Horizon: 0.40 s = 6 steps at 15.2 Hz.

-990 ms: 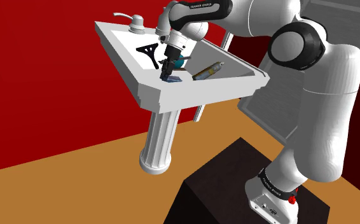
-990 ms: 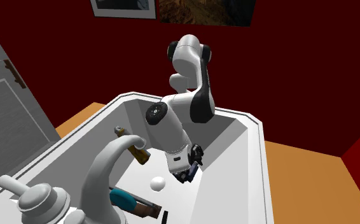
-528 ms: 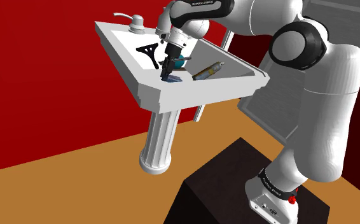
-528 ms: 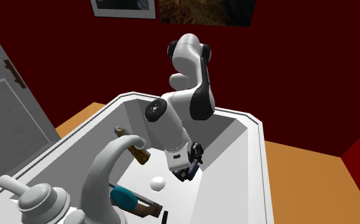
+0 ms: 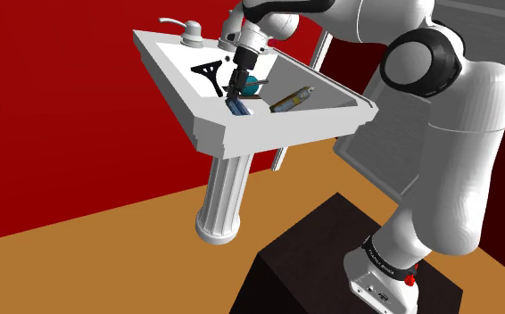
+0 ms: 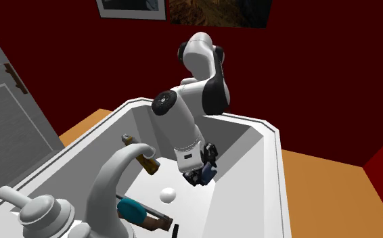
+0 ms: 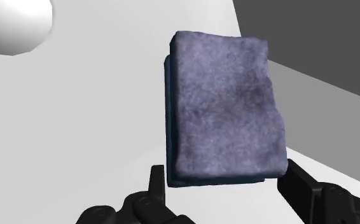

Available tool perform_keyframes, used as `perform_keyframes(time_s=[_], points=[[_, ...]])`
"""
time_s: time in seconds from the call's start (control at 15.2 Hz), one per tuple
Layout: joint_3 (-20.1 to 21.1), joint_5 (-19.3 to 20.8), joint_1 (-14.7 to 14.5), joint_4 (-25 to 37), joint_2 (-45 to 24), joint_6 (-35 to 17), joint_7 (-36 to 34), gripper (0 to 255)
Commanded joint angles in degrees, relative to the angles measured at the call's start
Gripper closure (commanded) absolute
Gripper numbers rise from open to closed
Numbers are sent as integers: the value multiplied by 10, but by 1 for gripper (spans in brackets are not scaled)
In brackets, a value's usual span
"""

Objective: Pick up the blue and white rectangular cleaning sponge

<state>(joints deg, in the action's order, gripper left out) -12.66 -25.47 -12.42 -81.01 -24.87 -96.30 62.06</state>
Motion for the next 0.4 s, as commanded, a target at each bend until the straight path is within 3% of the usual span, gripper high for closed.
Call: perform_keyframes(time_s=[0.0,0.33], points=[[0,1,1,12,2,13,-5,255],[-1,2,3,34,3,35,-13,255]])
